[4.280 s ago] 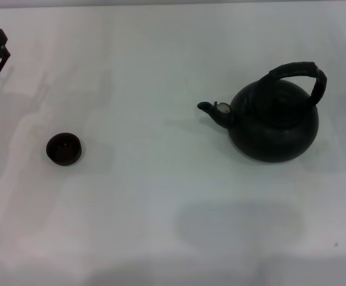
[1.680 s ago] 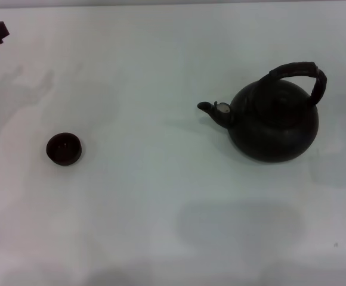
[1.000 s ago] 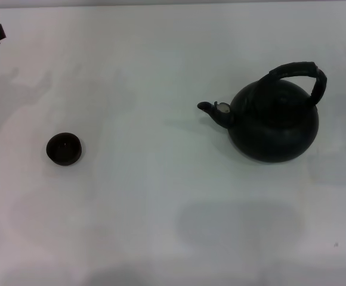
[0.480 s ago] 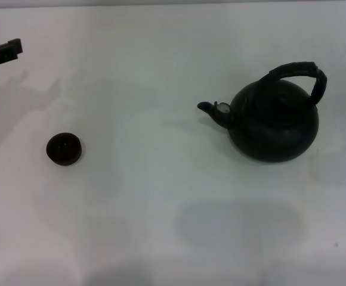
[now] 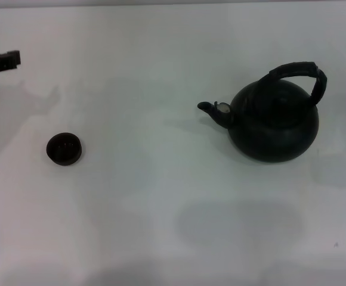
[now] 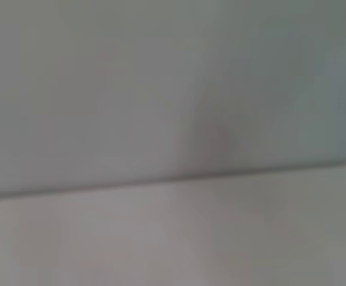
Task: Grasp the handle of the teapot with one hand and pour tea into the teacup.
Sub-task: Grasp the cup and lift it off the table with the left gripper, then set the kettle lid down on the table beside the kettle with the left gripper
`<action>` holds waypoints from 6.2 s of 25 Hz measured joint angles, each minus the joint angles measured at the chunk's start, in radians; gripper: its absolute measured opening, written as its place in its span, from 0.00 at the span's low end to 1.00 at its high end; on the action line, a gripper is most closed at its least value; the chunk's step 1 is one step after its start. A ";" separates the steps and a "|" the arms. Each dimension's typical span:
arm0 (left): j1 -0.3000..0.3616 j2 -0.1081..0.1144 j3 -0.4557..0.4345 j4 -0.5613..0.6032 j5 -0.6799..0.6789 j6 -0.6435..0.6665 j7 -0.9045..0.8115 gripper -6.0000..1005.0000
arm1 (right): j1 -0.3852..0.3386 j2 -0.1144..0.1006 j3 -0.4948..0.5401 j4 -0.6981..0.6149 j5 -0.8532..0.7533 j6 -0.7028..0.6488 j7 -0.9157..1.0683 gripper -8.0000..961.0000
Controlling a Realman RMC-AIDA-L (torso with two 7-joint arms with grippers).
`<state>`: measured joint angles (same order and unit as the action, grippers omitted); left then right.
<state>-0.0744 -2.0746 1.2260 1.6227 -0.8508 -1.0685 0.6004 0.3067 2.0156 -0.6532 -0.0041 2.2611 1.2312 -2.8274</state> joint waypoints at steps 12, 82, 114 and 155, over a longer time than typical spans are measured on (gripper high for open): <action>-0.078 0.007 -0.049 0.001 0.047 -0.268 -0.070 0.77 | -0.003 -0.001 0.004 -0.002 0.000 0.000 0.003 0.91; -0.338 0.001 0.012 -0.426 0.206 -0.312 -0.043 0.77 | 0.008 0.002 0.003 -0.001 0.004 -0.018 0.005 0.91; -0.400 0.007 0.006 -0.472 0.231 -0.352 -0.042 0.70 | 0.005 0.001 0.004 -0.001 0.009 -0.026 0.005 0.91; -0.702 -0.005 0.327 -0.752 -0.012 -0.110 0.017 0.70 | 0.017 0.006 0.000 0.003 0.001 -0.003 0.005 0.91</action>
<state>-0.7769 -2.0801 1.5526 0.8710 -0.8631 -1.1788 0.6174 0.3237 2.0220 -0.6537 -0.0010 2.2626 1.2285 -2.8224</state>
